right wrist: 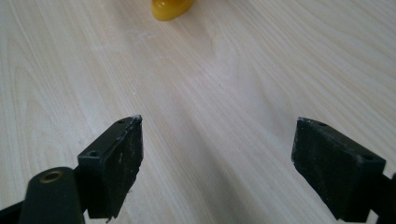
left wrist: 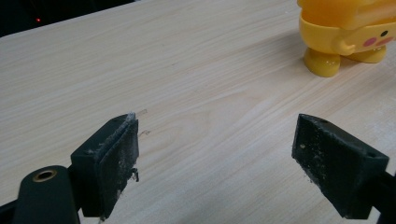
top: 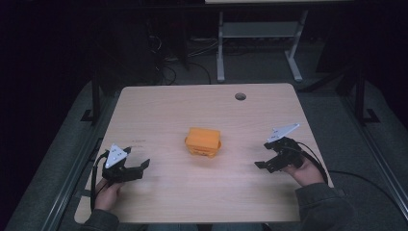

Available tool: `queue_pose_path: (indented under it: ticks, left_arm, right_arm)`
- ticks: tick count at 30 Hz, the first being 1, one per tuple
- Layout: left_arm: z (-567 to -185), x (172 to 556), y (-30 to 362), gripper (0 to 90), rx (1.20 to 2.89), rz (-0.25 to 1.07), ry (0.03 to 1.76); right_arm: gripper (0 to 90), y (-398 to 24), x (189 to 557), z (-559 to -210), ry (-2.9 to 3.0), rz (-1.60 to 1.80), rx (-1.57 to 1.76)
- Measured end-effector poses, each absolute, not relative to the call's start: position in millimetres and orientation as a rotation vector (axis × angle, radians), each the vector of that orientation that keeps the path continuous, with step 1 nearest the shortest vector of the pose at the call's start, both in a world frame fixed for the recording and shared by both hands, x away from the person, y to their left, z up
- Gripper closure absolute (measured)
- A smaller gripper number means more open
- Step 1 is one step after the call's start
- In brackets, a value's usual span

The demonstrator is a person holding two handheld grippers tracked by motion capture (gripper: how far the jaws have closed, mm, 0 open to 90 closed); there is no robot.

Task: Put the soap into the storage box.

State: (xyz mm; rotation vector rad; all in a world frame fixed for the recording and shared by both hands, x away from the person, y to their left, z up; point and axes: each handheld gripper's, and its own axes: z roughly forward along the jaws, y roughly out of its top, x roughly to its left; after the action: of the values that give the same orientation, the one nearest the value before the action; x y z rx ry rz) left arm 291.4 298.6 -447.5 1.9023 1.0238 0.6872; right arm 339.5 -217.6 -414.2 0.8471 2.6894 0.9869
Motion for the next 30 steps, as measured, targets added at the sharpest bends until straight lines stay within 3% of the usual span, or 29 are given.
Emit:
queue_pose_path:
  ticks: [30]
  left_arm:
    - [-448.3,291.0,294.8,14.0,1.931,0.688,1.008]
  right_arm:
    - [16.0,-256.5,301.3,-449.8,2.624,1.034,0.969]
